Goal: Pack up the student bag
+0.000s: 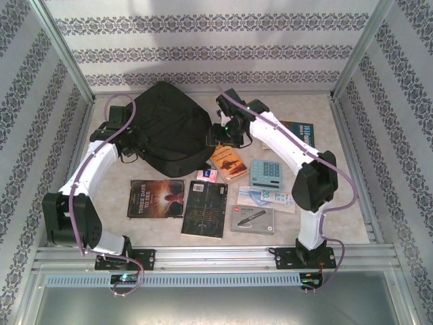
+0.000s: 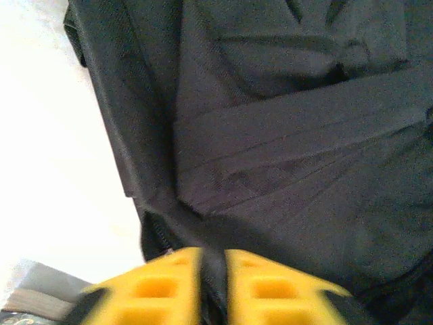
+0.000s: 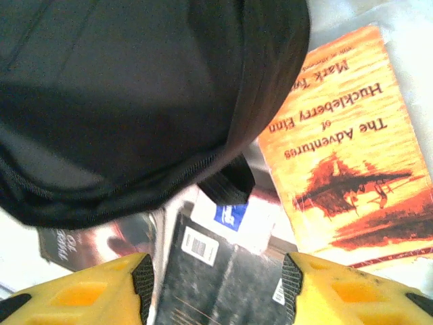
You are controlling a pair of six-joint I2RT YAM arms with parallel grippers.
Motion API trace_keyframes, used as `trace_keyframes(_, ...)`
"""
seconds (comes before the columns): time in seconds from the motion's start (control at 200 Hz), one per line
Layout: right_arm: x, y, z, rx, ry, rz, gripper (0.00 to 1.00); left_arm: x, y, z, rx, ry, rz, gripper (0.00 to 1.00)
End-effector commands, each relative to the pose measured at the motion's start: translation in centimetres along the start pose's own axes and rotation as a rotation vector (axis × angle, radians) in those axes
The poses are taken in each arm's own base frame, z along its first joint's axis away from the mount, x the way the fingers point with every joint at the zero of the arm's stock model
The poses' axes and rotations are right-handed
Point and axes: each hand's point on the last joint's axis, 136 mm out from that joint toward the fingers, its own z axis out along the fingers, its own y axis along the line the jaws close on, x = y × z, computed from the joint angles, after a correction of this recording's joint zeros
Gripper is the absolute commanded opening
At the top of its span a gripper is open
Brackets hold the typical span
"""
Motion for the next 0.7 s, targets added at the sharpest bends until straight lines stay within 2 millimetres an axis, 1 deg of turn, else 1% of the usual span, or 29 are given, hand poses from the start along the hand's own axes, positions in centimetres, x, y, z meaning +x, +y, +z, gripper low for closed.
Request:
trace_keyframes(0.0,1.8,0.7,1.0,0.036,-0.053,-0.245,0.57,-1.5,-0.6,-1.7,0.024,-0.045,-0.016,0.37)
trace_keyframes(0.035,2.2,0.5,1.5,0.043,-0.055,-0.257,0.59,-1.6,-0.7,-2.4,0.034,-0.066,-0.03,0.44)
trace_keyframes(0.08,3.0,0.3,2.2,0.044,-0.022,-0.237,0.59,-1.8,-0.8,-3.2,0.042,-0.078,-0.045,0.49)
trace_keyframes(0.145,4.0,-0.1,3.4,0.063,0.029,-0.184,0.6,-1.7,-0.9,-4.0,0.049,-0.074,-0.066,0.53)
trace_keyframes(0.2,4.8,0.3,4.3,0.073,0.052,-0.193,0.61,-1.4,-1.0,-4.5,0.063,-0.075,-0.081,0.55)
trace_keyframes(0.3,6.0,1.5,5.4,0.111,0.059,-0.348,0.63,-1.2,-1.2,-5.3,0.091,-0.079,-0.08,0.56)
trace_keyframes(0.355,6.4,1.4,6.0,0.142,0.079,-0.429,0.64,-1.0,-1.3,-5.7,0.099,-0.079,-0.076,0.56)
trace_keyframes(0.395,6.5,1.0,6.8,0.16,0.098,-0.465,0.64,-0.8,-1.2,-5.9,0.102,-0.076,-0.077,0.56)
trace_keyframes(0.465,6.5,0.3,8.0,0.182,0.131,-0.493,0.64,-0.3,-1.2,-6.1,0.117,-0.067,-0.088,0.56)
trace_keyframes(0.555,6.3,0.1,9.4,0.194,0.149,-0.489,0.65,0.5,-1.3,-6.1,0.139,-0.045,-0.095,0.56)
trace_keyframes(0.695,6.2,-0.2,11.5,0.225,0.176,-0.473,0.67,1.3,-1.1,-6.0,0.143,-0.031,-0.091,0.56)
